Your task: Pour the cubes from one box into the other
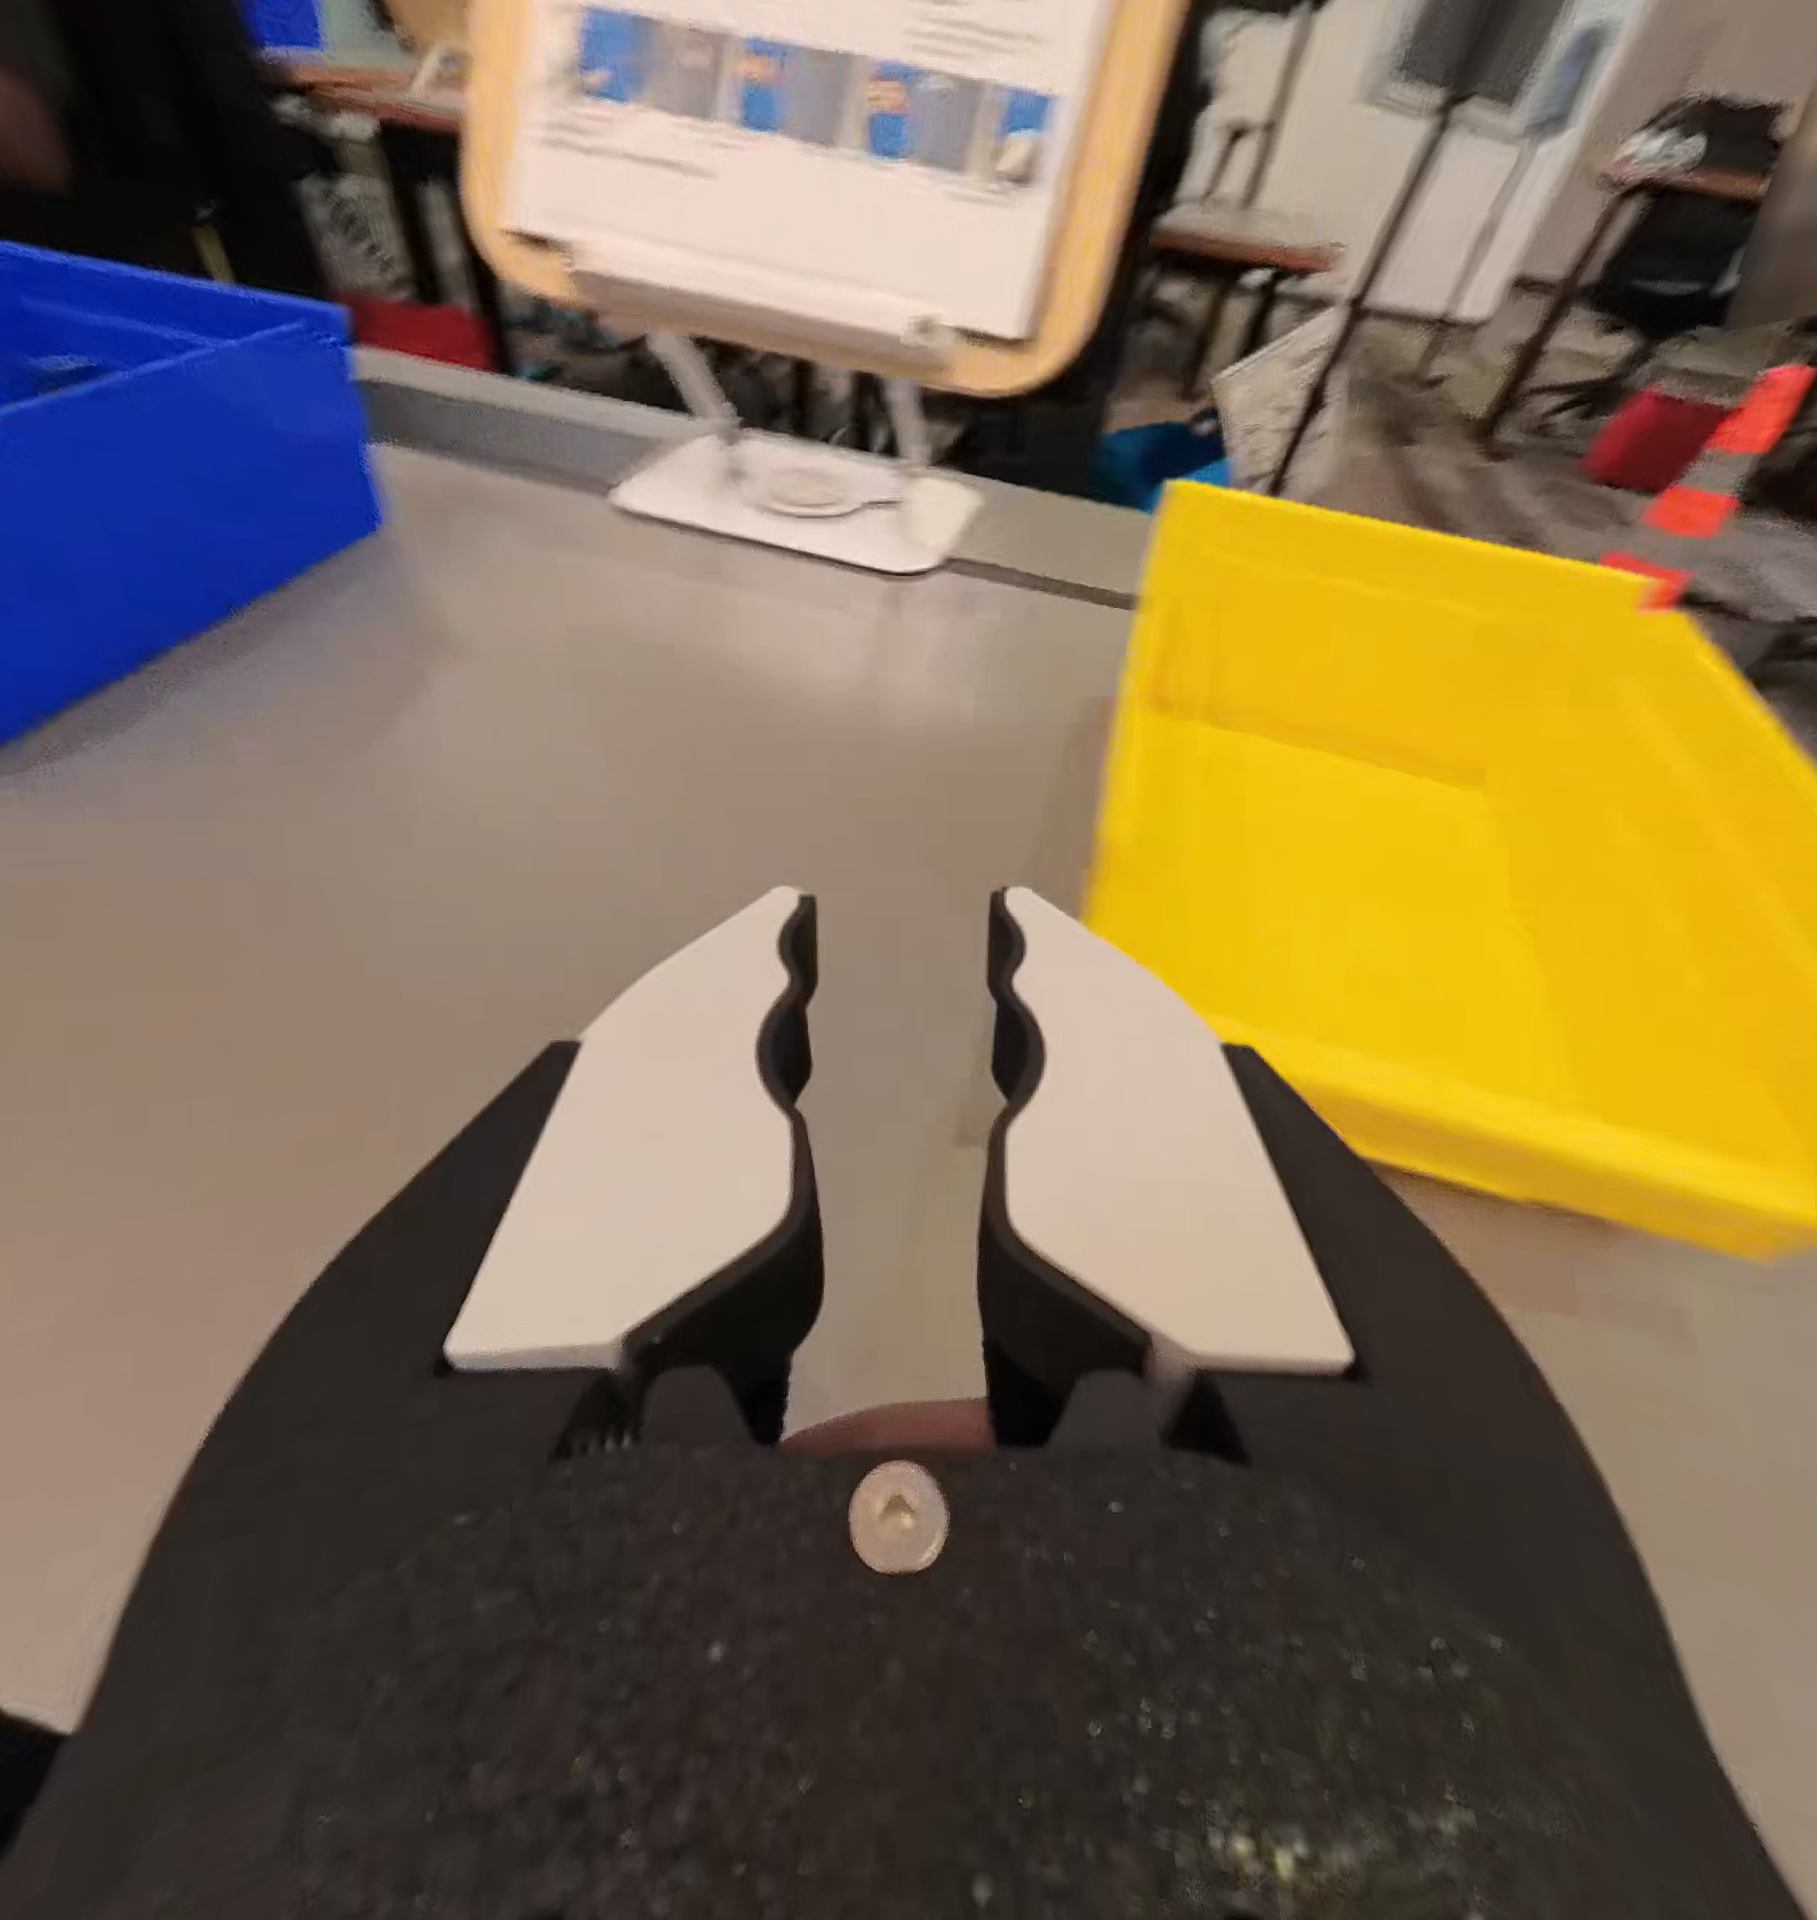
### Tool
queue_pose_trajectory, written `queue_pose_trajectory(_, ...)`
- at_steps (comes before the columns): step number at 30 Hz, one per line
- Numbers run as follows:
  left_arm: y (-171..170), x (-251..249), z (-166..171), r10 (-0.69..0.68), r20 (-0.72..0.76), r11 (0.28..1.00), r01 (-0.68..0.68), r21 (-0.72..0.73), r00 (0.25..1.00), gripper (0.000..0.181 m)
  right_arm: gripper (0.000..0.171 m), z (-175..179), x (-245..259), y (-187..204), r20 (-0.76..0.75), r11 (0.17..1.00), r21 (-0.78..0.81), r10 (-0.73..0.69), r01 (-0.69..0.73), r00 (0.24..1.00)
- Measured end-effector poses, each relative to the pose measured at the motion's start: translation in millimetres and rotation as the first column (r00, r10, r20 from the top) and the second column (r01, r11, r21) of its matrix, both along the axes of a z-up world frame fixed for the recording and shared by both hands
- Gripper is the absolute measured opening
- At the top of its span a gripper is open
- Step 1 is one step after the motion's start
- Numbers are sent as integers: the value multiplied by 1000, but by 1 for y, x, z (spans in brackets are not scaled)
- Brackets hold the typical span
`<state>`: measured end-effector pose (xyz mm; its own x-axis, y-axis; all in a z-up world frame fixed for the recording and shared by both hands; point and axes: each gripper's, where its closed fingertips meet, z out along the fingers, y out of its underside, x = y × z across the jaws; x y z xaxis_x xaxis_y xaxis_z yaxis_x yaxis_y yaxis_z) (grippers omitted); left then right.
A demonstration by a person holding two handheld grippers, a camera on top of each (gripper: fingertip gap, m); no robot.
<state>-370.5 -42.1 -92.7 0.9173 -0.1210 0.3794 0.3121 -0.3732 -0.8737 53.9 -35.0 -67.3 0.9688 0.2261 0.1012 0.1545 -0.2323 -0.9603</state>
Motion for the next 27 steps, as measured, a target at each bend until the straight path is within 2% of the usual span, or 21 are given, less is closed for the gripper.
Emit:
queue_pose_trajectory(2,-8,35,3,-66,-12,998,67,22,998,47,30,-13,41,-12,20,998,50,-36,35,999)
queue_pose_trajectory(5,-10,66,4,-106,-163,992,117,55,981,43,30,-40,83,-13,33,992,-19,-123,124,992)
queue_pose_trajectory(7,-6,75,0,-119,-242,990,134,49,963,44,30,-40,89,-8,-101,989,-68,-136,129,986)
queue_pose_trajectory(10,-7,77,-8,-139,-234,989,149,23,962,44,30,-42,91,-5,-204,988,-90,-138,122,969)
queue_pose_trajectory(15,-9,59,-13,-116,-215,993,120,6,970,43,28,-42,89,-7,-159,987,-79,-148,137,976)
queue_pose_trajectory(19,-7,53,-14,-118,-125,993,117,-11,985,43,27,-43,89,-6,-144,985,-83,-159,149,977)
queue_pose_trajectory(27,-6,51,-15,-112,-144,994,111,-15,983,43,27,-46,90,-5,-143,985,-90,-159,148,977)
